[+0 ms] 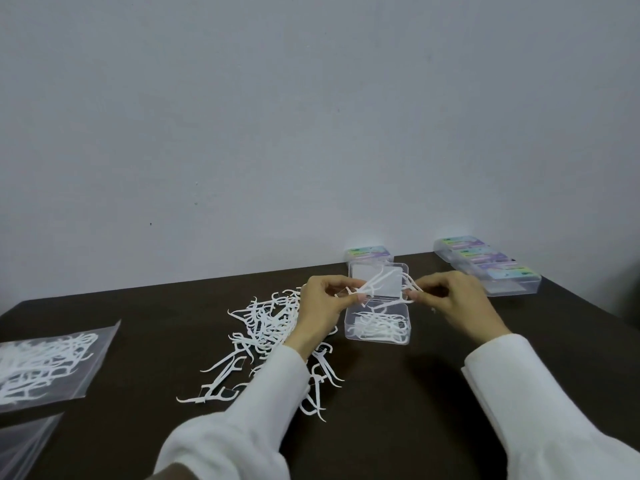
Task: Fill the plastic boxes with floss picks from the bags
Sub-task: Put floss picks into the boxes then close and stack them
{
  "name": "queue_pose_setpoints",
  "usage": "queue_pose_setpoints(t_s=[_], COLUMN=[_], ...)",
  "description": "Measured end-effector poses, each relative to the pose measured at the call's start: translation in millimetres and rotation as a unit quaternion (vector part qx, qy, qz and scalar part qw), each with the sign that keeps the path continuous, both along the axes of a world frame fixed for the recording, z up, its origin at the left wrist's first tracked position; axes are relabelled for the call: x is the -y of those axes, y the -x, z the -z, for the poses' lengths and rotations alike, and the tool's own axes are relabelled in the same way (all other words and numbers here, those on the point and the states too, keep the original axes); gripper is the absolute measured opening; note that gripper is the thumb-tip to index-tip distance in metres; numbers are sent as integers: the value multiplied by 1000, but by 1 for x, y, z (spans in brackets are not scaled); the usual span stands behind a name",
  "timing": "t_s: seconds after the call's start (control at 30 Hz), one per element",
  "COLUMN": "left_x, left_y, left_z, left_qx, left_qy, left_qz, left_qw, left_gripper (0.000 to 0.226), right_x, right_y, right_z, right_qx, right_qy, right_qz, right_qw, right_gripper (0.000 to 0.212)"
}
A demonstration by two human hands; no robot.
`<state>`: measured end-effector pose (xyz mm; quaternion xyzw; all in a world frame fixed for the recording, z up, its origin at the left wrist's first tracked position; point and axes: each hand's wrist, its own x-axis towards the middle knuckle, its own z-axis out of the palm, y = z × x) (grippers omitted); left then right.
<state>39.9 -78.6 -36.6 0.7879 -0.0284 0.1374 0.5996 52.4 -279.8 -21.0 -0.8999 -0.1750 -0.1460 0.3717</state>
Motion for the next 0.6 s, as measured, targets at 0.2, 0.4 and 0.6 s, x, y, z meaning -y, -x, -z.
queue_pose_setpoints(t_s=[0.2,0.4,0.6], left_x=[2,7,10], left_y=[1,2,3], left_z=[2,6,8], left_qx=[9,18,23], left_qy=[-2,-17,-19], left_qz=[-3,11,7], left_qw=[1000,1000,1000], left_gripper=[19,18,18], right_x=[5,7,10], right_y=[-2,-2,-4], right_z=[-3,-3,-4], right_qx=[65,62,13], right_qy=[-4,59,56], right_qz=[56,46,6], right_qw=[996,995,998], right_gripper=[19,16,12])
